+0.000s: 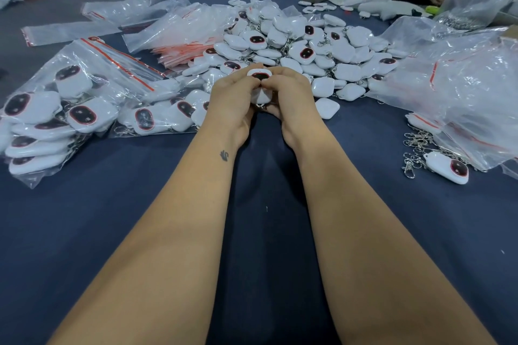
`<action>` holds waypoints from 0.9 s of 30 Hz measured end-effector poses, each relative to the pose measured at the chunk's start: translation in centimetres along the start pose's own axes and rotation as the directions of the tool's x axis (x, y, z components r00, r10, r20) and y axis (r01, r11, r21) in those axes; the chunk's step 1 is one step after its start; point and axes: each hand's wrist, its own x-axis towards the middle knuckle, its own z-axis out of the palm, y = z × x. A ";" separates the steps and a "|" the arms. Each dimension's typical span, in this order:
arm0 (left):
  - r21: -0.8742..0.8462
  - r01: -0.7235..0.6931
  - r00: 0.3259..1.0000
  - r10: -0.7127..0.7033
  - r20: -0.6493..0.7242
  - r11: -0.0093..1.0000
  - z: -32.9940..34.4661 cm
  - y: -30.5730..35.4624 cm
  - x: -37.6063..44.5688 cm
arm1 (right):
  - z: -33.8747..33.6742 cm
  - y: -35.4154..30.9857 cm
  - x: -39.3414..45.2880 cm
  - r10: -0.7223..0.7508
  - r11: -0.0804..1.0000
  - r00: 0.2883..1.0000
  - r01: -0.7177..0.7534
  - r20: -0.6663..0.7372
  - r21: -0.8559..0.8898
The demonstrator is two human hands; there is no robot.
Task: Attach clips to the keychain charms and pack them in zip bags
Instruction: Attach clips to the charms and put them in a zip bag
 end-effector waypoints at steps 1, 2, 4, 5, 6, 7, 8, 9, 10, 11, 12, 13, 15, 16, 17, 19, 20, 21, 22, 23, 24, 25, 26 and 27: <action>-0.003 -0.004 1.000 0.004 -0.013 1.000 0.0 0.0 0.0 | 0.0 -0.1 0.0 0.007 1.000 1.000 -0.007 0.000 0.006; 0.002 -0.009 1.000 0.009 -0.021 1.000 0.1 -0.1 0.0 | 0.0 -0.1 -0.1 0.009 1.000 1.000 -0.009 -0.001 0.010; 0.047 -0.029 1.000 0.029 -0.004 0.998 0.1 -0.1 -0.2 | -0.1 -0.2 -0.1 0.002 1.000 1.000 -0.002 -0.019 0.013; 0.076 -0.048 0.999 0.047 0.021 0.996 0.1 0.0 -0.3 | -0.1 -0.2 -0.2 -0.003 1.000 0.999 0.004 -0.034 0.021; 0.114 -0.076 0.996 0.071 0.048 0.991 0.1 0.1 -0.4 | -0.1 -0.2 -0.3 -0.009 0.999 0.999 0.010 -0.046 0.042; 0.164 -0.112 0.992 0.102 0.068 0.980 0.2 0.3 -0.6 | -0.1 -0.3 -0.3 -0.015 0.997 0.998 0.020 -0.055 0.078; 0.226 -0.151 0.988 0.139 0.069 0.962 0.3 0.4 -0.8 | -0.1 -0.3 -0.4 -0.025 0.992 0.998 0.032 -0.059 0.122; 0.293 -0.186 0.983 0.179 0.050 0.938 0.4 0.6 -0.9 | 0.0 -0.3 -0.4 -0.037 0.986 0.997 0.046 -0.061 0.159; 0.369 -0.221 0.973 0.229 0.023 0.903 0.4 0.8 -0.9 | 0.0 -0.2 -0.4 -0.050 0.983 0.997 0.060 -0.060 0.173; 0.471 -0.259 0.955 0.297 -0.006 0.843 0.2 1.0 -0.9 | 0.1 -0.2 -0.3 -0.061 0.984 0.996 0.070 -0.058 0.165; 0.606 -0.292 0.922 0.385 -0.026 0.740 0.0 1.2 -0.9 | 0.1 -0.1 -0.3 -0.069 0.986 0.996 0.076 -0.057 0.145; 0.752 -0.296 0.878 0.478 -0.029 0.589 -0.5 1.5 -0.9 | 0.2 -0.1 -0.3 -0.072 0.990 0.995 0.079 -0.062 0.120; 0.953 -0.193 0.795 0.606 0.012 0.234 -1.6 2.0 -0.9 | 0.3 0.1 -0.2 -0.080 0.995 0.993 0.086 -0.087 0.057; 0.988 -0.121 0.778 0.627 0.033 0.098 -2.0 2.2 -0.9 | 0.3 0.2 -0.3 -0.091 0.995 0.991 0.094 -0.097 0.030; 0.999 -0.048 0.789 0.613 0.031 0.012 -2.2 2.2 -0.9 | 0.3 0.2 -0.3 -0.106 0.994 0.989 0.107 -0.100 0.013; 0.994 0.074 0.859 0.512 -0.021 -0.084 -2.3 2.0 -0.8 | 0.4 0.2 -0.5 -0.143 0.989 0.986 0.145 -0.089 0.023; 0.986 0.110 0.888 0.458 -0.041 -0.126 -2.4 1.8 -0.8 | 0.5 0.1 -0.5 -0.158 0.986 0.983 0.162 -0.089 0.046; 0.979 0.127 0.904 0.424 -0.047 -0.162 -2.5 1.5 -0.7 | 0.5 0.1 -0.5 -0.165 0.983 0.982 0.172 -0.096 0.069; 0.975 0.129 0.910 0.412 -0.045 -0.179 -2.6 1.4 -0.6 | 0.6 -0.1 -0.6 -0.161 0.981 0.981 0.170 -0.104 0.093; 0.977 0.123 0.909 0.415 -0.041 -0.172 -2.7 1.5 -0.5 | 0.7 -0.2 -0.7 -0.142 0.979 0.984 0.156 -0.108 0.133; 0.983 0.112 0.901 0.433 -0.037 -0.148 -2.8 1.6 -0.5 | 0.8 -0.4 -0.8 -0.113 0.972 0.989 0.131 -0.100 0.196; 0.990 0.094 0.885 0.465 -0.035 -0.105 -2.8 1.7 -0.5 | 0.9 -0.5 -0.9 -0.086 0.955 0.993 0.105 -0.080 0.279; 0.997 0.065 0.863 0.504 -0.041 -0.031 -2.7 1.8 -0.6 | 1.0 -0.7 -1.0 -0.063 0.930 0.997 0.078 -0.054 0.360; 0.997 0.025 0.842 0.536 -0.059 0.070 -2.6 1.9 -0.7 | 1.2 -0.7 -1.1 -0.044 0.904 0.999 0.052 -0.029 0.424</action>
